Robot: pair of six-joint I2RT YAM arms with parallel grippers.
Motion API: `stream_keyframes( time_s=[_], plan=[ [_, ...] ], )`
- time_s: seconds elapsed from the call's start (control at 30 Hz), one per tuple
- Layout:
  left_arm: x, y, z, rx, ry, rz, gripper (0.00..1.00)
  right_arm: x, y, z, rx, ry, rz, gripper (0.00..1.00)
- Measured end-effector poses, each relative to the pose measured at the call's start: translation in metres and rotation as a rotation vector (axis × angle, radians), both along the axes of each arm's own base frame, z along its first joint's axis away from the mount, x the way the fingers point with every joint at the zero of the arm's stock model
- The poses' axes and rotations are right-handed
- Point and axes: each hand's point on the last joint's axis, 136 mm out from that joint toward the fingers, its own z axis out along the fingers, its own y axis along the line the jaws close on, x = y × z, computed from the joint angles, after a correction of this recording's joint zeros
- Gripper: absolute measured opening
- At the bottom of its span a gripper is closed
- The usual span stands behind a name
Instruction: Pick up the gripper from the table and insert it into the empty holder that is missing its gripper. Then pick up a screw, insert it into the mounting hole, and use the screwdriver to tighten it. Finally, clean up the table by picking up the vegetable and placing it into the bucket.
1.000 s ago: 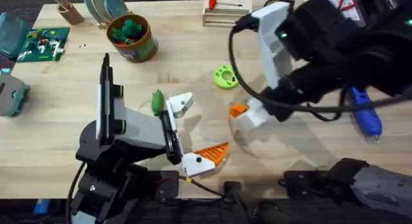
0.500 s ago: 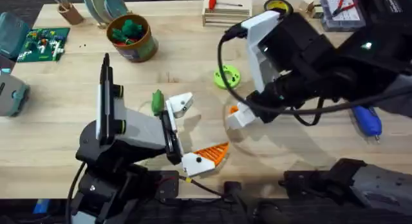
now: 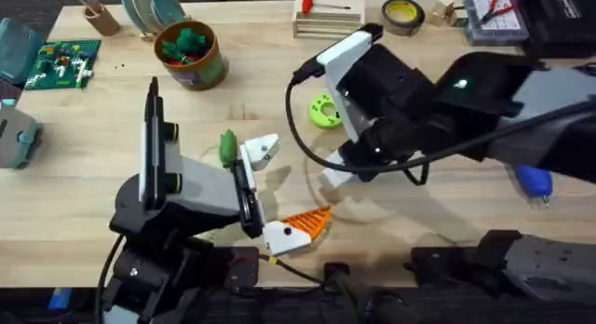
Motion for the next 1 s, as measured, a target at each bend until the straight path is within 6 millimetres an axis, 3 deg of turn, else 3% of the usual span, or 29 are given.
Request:
stream_keyframes(
  time_s=[0.3,0.53,0.73,1.0],
  plan=[
    [0.0,0.0,0.0,0.0,0.0,0.0,0.993,-0.001,0.001,-0.004,-0.01,0.007,-0.001,0.634],
    [0.0,0.0,0.0,0.0,0.0,0.0,0.993,0.001,0.002,-0.004,-0.005,0.003,-0.001,0.509],
    [0.0,0.0,0.0,0.0,0.0,0.0,0.992,0.001,0.003,-0.004,-0.003,0.001,-0.005,0.032],
    [0.0,0.0,0.0,0.0,0.0,0.0,0.993,-0.005,-0.007,0.002,-0.045,0.019,-0.004,0.009]
  ],
)
